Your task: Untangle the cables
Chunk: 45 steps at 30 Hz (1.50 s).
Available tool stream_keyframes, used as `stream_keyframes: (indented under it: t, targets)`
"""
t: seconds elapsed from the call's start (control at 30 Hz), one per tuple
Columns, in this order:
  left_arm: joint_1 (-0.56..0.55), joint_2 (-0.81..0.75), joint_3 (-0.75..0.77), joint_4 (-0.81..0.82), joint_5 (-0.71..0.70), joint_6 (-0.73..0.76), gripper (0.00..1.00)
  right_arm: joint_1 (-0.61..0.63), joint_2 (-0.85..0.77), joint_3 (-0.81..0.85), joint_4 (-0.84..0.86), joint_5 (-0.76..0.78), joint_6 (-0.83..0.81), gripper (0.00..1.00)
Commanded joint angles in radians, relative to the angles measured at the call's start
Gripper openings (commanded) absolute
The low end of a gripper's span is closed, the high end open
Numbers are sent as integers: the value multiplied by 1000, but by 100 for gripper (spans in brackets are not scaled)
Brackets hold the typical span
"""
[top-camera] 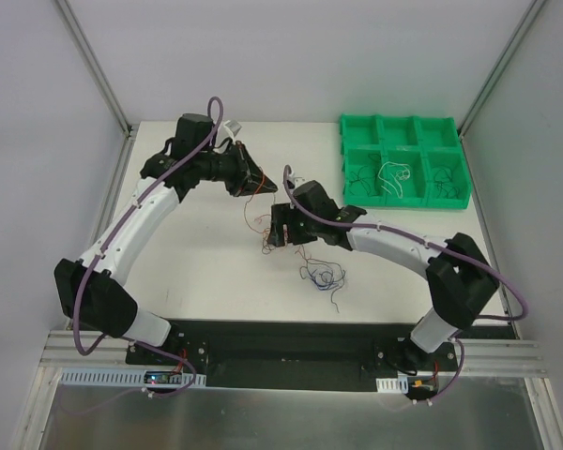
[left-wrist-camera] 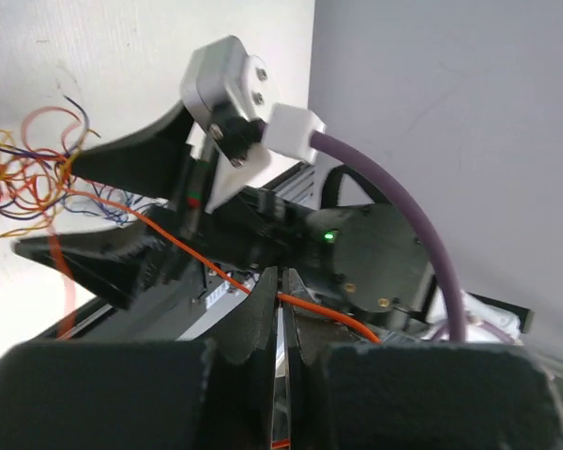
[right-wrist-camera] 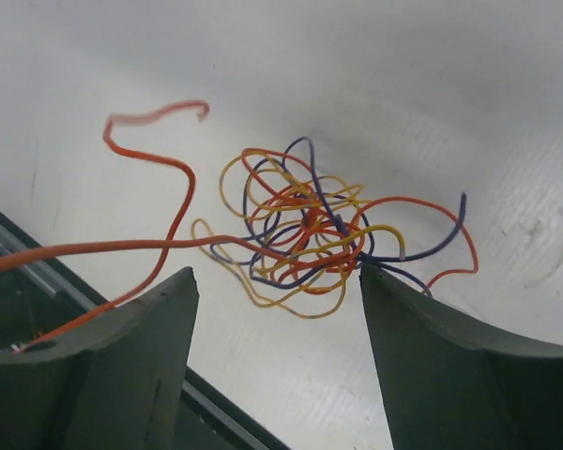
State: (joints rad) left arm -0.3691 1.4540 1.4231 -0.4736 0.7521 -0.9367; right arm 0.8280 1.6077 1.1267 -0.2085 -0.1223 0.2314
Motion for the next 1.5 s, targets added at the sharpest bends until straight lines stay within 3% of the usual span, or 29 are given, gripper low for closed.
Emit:
stream_keyframes:
  t: [0.0,0.07,0.13,0.23,0.27,0.33,0.47,0.53,0.9,0.97,1.07,1.23,1.4,1.47]
  targets:
    - [30,-38,88,-56,42,-60,0,2,52,22,236,154,190,64]
    - [30,-27,129,-72,55,-50,0,2,87,36,213,245,238,46]
    - [30,-20,175,-98,58,-16,0,-7,122,38,225,277,252,36]
    - [30,-14,307,-149,15,64,0,-62,187,36,227,225,299,6]
    - [30,-12,363,-181,-29,105,0,-78,207,35,227,184,302,3]
    - [30,11,535,-290,-129,211,0,-105,224,15,227,132,270,1]
    - [32,133,1022,-546,-322,398,0,-122,210,-42,222,37,165,0]
    - [33,151,1147,-582,-396,436,0,-124,190,-89,228,17,125,0]
    - [35,-69,1083,-367,-729,628,0,-150,135,-202,215,18,126,0]
    - [35,-80,1059,-369,-726,615,0,-148,133,-176,183,-19,97,4]
    - [35,-104,915,-353,-653,535,0,-144,100,-102,65,-60,25,23]
    - [36,-87,745,-352,-571,454,0,-144,-84,-88,-63,-40,-56,28]
    - [58,-34,676,-355,-476,385,0,-139,-251,-59,-216,-99,-176,69]
    - [64,-20,627,-355,-470,357,0,-142,-320,-24,-267,-54,-191,75]
